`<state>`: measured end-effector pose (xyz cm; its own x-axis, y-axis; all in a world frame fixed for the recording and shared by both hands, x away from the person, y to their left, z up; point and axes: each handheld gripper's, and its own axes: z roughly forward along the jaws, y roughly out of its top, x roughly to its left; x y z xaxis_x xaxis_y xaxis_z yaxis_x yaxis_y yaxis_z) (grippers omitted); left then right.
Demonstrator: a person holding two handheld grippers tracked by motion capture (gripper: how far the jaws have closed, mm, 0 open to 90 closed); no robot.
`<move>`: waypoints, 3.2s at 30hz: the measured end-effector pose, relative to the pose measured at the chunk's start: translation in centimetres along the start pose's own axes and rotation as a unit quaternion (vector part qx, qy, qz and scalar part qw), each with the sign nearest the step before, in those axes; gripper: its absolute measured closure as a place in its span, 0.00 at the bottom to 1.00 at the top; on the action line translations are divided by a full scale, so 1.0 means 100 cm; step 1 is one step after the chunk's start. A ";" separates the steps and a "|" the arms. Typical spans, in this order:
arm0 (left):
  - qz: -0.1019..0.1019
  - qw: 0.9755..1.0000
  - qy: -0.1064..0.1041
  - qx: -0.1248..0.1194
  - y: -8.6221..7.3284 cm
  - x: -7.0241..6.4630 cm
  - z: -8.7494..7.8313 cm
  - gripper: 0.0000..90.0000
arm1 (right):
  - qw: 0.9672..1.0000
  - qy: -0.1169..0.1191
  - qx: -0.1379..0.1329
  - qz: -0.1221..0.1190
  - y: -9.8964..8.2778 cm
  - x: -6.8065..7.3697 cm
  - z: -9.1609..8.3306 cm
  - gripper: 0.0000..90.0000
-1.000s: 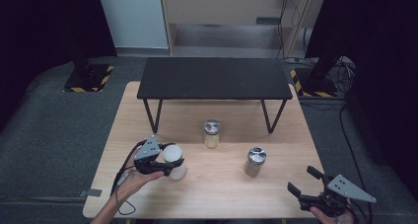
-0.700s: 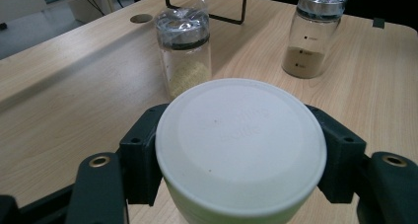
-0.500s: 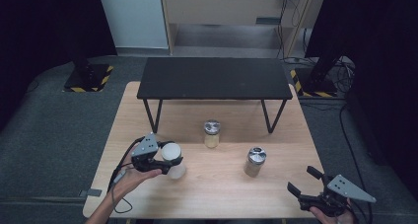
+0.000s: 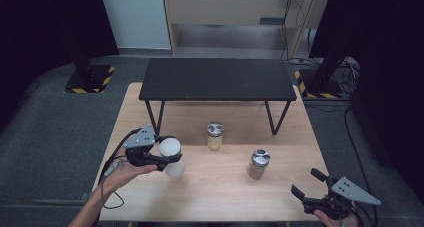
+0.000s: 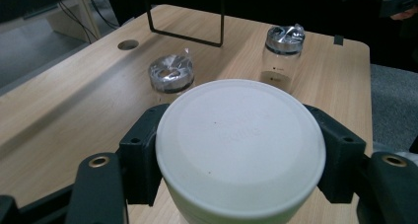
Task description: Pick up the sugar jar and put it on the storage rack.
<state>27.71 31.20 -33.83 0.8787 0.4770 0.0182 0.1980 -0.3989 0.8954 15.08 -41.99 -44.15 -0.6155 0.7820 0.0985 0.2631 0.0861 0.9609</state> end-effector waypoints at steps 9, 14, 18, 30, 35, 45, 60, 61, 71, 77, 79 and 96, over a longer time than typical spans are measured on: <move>0.018 1.000 -0.022 0.007 0.028 0.013 -0.012 0.35 | 1.000 0.001 0.001 0.000 0.000 0.000 0.000 0.06; 0.025 0.999 -0.024 0.002 0.041 0.016 -0.018 0.35 | 1.000 0.002 0.002 -0.002 0.001 0.000 0.000 0.06; 0.030 0.999 -0.026 0.002 0.051 0.020 -0.023 0.35 | 1.000 0.002 0.002 -0.001 0.001 0.000 0.001 0.06; 0.031 0.999 -0.031 0.006 0.081 0.032 -0.030 0.35 | 1.000 0.002 0.002 0.001 0.000 0.000 0.001 0.06; 0.031 0.999 -0.026 0.008 0.095 0.037 -0.032 0.35 | 1.000 0.002 0.002 0.002 0.000 0.000 0.001 0.06; 0.024 1.000 -0.003 0.008 0.125 0.047 -0.035 0.35 | 1.000 0.002 0.002 0.003 0.000 -0.001 0.001 0.06; 0.013 0.999 0.031 0.009 0.163 0.058 -0.036 0.35 | 1.000 0.003 0.002 0.004 0.000 -0.001 0.001 0.06; 0.010 0.999 0.033 0.006 0.164 0.058 -0.036 0.35 | 1.000 0.003 0.002 0.004 0.000 -0.001 0.001 0.06; -0.007 0.998 0.060 0.002 0.179 0.064 -0.032 0.35 | 1.000 0.004 0.002 0.004 0.000 -0.001 0.001 0.06; -0.016 0.997 0.078 -0.001 0.186 0.066 -0.027 0.35 | 1.000 0.004 0.002 0.005 0.000 -0.002 0.001 0.06; -0.020 0.996 0.087 0.000 0.190 0.067 -0.024 0.35 | 1.000 0.004 0.002 0.005 0.000 -0.002 0.001 0.06; -0.049 0.990 0.135 -0.010 0.201 0.080 -0.008 0.35 | 1.000 0.005 0.000 0.006 -0.001 -0.003 0.000 0.06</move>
<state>38.41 27.61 -15.30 0.7068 0.7058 0.0475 0.2650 -0.3265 0.9073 15.24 -42.19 -44.28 -0.6192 0.7771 0.1132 0.2714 0.0764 0.9594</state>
